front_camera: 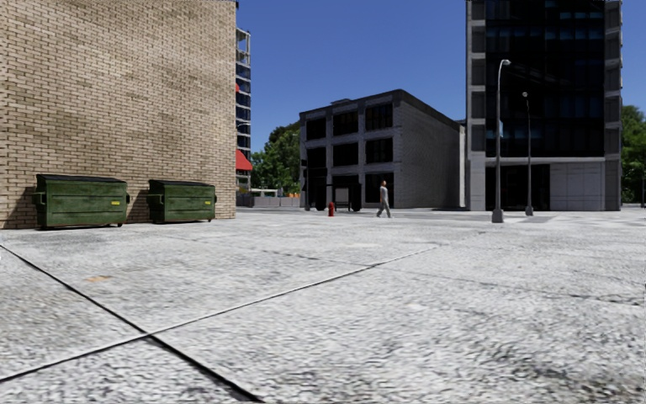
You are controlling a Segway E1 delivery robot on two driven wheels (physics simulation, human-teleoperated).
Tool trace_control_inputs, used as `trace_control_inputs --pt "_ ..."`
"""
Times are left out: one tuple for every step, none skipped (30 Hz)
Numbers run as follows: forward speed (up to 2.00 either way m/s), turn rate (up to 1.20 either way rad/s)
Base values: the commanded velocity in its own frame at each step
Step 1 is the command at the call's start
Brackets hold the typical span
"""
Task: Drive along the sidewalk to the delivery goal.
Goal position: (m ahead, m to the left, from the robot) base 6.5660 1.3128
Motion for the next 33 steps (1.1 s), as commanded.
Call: trace_control_inputs --pt "2.00 0.39" --pt "2.00 0.39" --pt "2.00 0.39" --pt "2.00 0.39" --pt "2.00 0.39" --pt "2.00 0.39" --pt "2.00 0.39" --pt "2.00 0.39" --pt "2.00 0.39" --pt "2.00 0.39" --pt "2.00 0.39" --pt "2.00 0.39" --pt "2.00 0.39" --pt "2.00 0.39" --pt "2.00 0.38" --pt "2.00 0.34" --pt "2.00 0.33" --pt "2.00 0.33" --pt "2.00 0.33" --pt "2.00 0.31" --pt "2.00 0.22" --pt "2.00 0.22" --pt "2.00 0.07" --pt "2.00 0.00" --pt "2.00 0.00" --pt "2.00 0.00" --pt "2.00 0.00" --pt "2.00 0.00" --pt "2.00 0.00" --pt "2.00 0.00" --pt "2.00 0.00" --pt "2.00 0.00" --pt "2.00 0.00"
